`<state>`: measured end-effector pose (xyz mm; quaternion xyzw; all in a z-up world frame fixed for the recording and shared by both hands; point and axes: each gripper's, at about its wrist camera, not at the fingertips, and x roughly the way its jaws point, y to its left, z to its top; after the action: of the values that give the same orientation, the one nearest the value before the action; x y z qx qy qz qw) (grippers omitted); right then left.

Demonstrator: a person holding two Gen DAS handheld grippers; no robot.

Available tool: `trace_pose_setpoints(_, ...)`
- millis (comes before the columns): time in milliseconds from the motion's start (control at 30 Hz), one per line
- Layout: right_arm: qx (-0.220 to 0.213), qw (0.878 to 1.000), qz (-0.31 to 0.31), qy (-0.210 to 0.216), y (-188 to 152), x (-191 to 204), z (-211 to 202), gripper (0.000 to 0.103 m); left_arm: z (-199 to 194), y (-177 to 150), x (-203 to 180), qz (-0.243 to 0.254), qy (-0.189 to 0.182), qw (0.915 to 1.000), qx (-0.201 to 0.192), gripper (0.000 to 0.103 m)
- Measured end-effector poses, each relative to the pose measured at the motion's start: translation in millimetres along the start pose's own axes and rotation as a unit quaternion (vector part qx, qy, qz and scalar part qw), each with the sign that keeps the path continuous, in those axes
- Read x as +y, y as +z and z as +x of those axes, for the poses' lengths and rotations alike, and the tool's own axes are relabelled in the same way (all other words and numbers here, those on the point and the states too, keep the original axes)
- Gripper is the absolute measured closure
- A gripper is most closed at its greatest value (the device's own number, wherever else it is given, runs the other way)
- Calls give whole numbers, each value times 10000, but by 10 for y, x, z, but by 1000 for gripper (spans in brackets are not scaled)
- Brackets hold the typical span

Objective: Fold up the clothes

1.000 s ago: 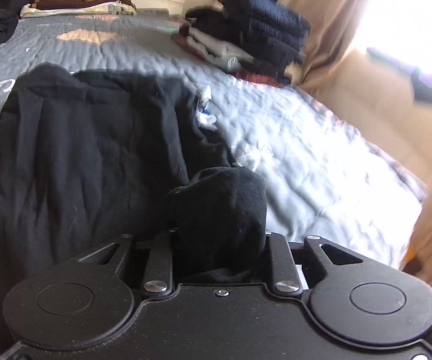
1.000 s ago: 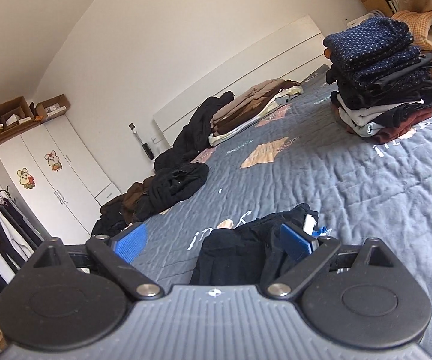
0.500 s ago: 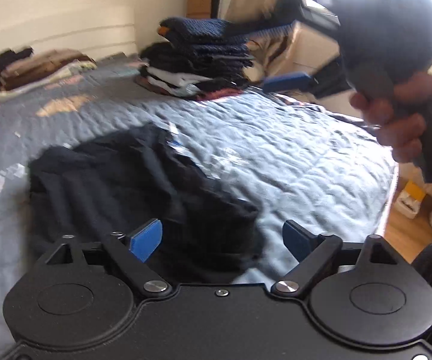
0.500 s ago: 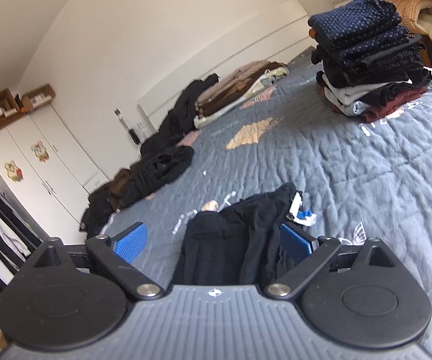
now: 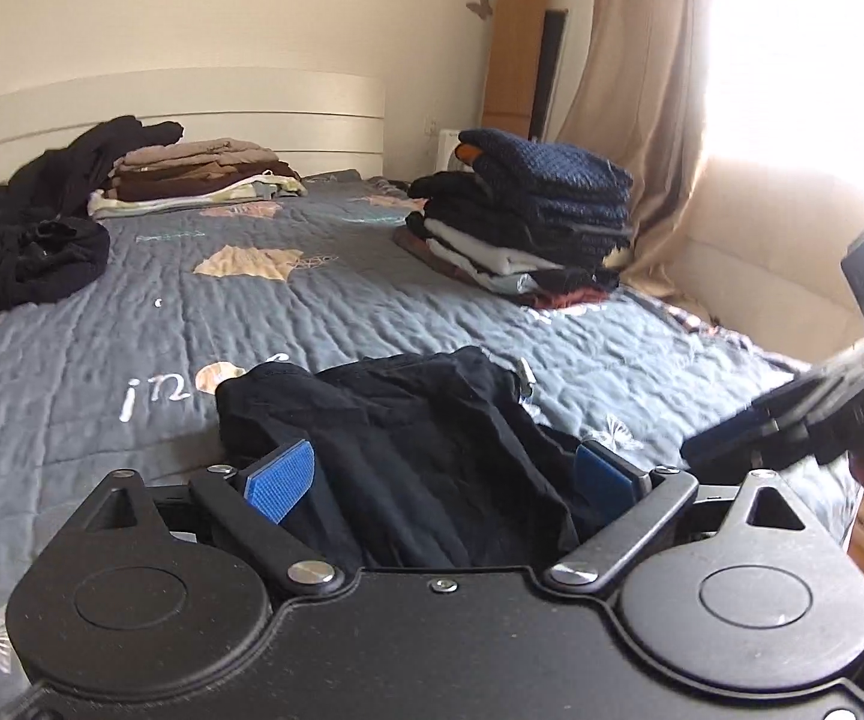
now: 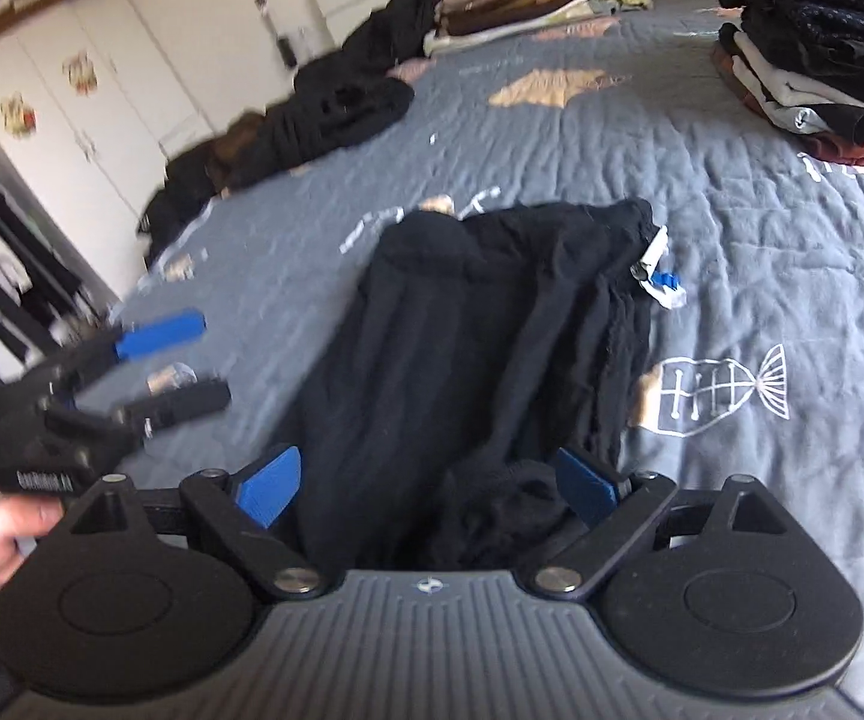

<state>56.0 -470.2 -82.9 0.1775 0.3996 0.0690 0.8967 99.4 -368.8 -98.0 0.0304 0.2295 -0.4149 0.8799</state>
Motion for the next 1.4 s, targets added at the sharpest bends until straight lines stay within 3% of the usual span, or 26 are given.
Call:
trace_pose_setpoints(133,378,9992,-59,119,36,45,12,31,94,-127,98,-183,-125,9997,-63,9)
trace_pose_setpoints(267,741,9971,140,35,67,34,123,39,76,-99,91,233,-32,9997,-96,9)
trace_pose_setpoints(367,1054,9941,240,-106,49,5,246,43,-19,-102,157,204,33,9995,-247,6)
trace_pose_setpoints(467,1140,9925,425,-138,47,-39,332,67,-56,-115,223,27,55,9996,-280,6)
trace_pose_setpoints(533,1174,9917,514,-131,50,-42,375,90,-93,-90,243,-88,24,9993,-350,6)
trace_pose_setpoints(600,1259,9905,508,-212,48,-34,388,94,-135,-60,258,-180,-2,9989,-434,6)
trace_pose_setpoints(733,1121,9915,640,-180,44,-63,244,97,-175,-20,306,-299,21,9981,-530,5)
trace_pose_setpoints(900,336,9922,1178,224,-47,-191,-140,98,-74,-63,419,-635,-69,9975,-298,5)
trace_pose_setpoints(1133,963,9812,1636,-356,-495,-524,-13,94,200,-241,368,-510,-142,9975,465,5)
trace_pose_setpoints(1267,1074,9805,1564,-516,-466,-482,-147,91,227,-276,380,-477,-118,9967,640,5)
trace_pose_setpoints(1333,985,9824,1460,-625,-378,-400,-267,86,214,-260,400,-530,-122,9965,641,5)
trace_pose_setpoints(1400,612,9883,1272,-581,-248,-300,-401,82,186,-227,407,-561,-129,9966,591,5)
